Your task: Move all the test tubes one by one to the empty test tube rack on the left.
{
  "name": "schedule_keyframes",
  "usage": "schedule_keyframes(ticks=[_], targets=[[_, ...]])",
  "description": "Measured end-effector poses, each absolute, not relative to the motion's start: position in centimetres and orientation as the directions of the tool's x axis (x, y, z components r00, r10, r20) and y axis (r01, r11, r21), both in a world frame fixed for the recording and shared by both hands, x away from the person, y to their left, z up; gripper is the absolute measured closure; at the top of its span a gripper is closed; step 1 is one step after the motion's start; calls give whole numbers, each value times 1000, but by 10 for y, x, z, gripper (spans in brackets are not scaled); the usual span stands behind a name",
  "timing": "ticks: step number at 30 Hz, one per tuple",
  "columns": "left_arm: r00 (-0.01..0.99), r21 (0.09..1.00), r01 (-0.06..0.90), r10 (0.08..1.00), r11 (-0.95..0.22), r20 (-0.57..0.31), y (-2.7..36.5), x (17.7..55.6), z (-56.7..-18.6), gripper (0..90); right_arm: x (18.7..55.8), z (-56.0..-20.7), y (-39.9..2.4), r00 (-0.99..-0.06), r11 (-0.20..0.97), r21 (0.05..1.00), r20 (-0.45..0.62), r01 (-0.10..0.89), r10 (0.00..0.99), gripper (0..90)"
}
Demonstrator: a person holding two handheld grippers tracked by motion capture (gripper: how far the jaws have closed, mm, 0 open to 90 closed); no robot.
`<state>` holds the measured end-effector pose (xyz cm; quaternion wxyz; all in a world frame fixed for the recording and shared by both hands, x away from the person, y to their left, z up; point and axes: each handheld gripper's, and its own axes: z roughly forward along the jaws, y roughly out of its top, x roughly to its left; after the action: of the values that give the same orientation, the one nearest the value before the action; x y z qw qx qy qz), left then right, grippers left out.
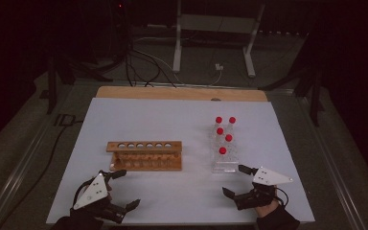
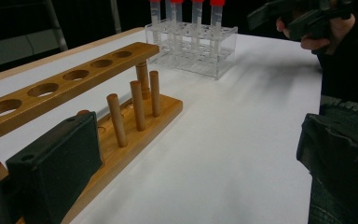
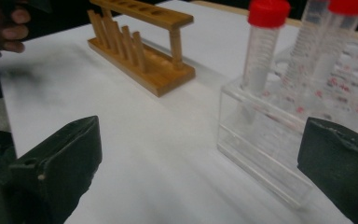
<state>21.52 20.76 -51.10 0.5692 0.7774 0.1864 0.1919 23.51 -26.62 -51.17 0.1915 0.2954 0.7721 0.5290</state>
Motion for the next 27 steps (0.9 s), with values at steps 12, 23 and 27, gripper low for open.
schedule_keyframes(ticks=[12,23,27], targets=[[860,953,78,504,-293,84,207,216,-511,4,233,-505,-272,-712,220,941,31,257,701,0],[866,956,79,494,-282,74,206,216,-510,4,236,-491,-278,-671,202,932,58,302,739,0],[864,957,81,498,-277,71,207,216,-509,4,235,-483,-279,-668,200,933,56,300,742,0]])
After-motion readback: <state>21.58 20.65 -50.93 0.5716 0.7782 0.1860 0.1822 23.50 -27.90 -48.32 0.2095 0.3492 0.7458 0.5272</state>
